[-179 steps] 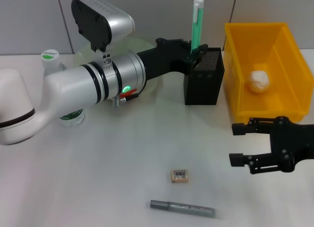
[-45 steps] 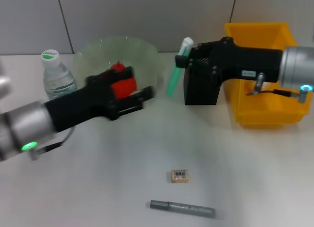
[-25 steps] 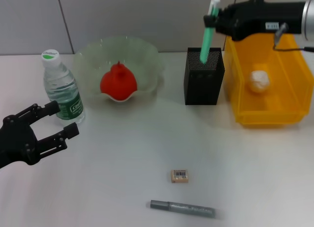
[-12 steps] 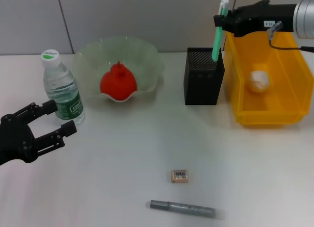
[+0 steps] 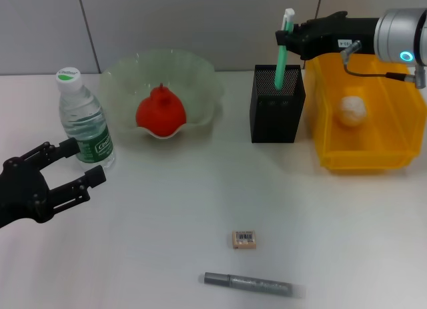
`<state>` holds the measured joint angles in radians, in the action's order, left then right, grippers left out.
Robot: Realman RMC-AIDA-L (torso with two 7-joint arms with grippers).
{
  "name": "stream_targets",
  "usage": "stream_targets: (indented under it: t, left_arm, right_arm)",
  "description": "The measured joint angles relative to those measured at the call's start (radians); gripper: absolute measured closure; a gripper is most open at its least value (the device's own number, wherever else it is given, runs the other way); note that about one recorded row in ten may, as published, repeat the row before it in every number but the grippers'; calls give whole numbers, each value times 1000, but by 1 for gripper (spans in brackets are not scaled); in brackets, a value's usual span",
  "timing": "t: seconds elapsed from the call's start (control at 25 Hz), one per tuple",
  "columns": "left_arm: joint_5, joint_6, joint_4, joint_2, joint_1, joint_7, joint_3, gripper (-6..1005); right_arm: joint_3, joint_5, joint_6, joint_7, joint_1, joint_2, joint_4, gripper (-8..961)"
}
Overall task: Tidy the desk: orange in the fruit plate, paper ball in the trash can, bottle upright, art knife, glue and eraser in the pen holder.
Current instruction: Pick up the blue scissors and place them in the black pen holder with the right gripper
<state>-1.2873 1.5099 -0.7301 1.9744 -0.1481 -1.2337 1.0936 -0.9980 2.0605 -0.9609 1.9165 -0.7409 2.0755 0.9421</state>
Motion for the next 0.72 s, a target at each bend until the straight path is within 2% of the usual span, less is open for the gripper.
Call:
stream_targets:
  t: [0.28, 0.72]
  left_arm:
    - [-3, -1, 2, 1, -2, 2, 0, 182]
    - [-3, 0, 2, 0, -2, 2, 0, 183]
  right_arm:
    - [-1, -4, 23, -13, -24, -3, -71, 743]
    - [8, -2, 18, -7, -21, -5, -72, 595]
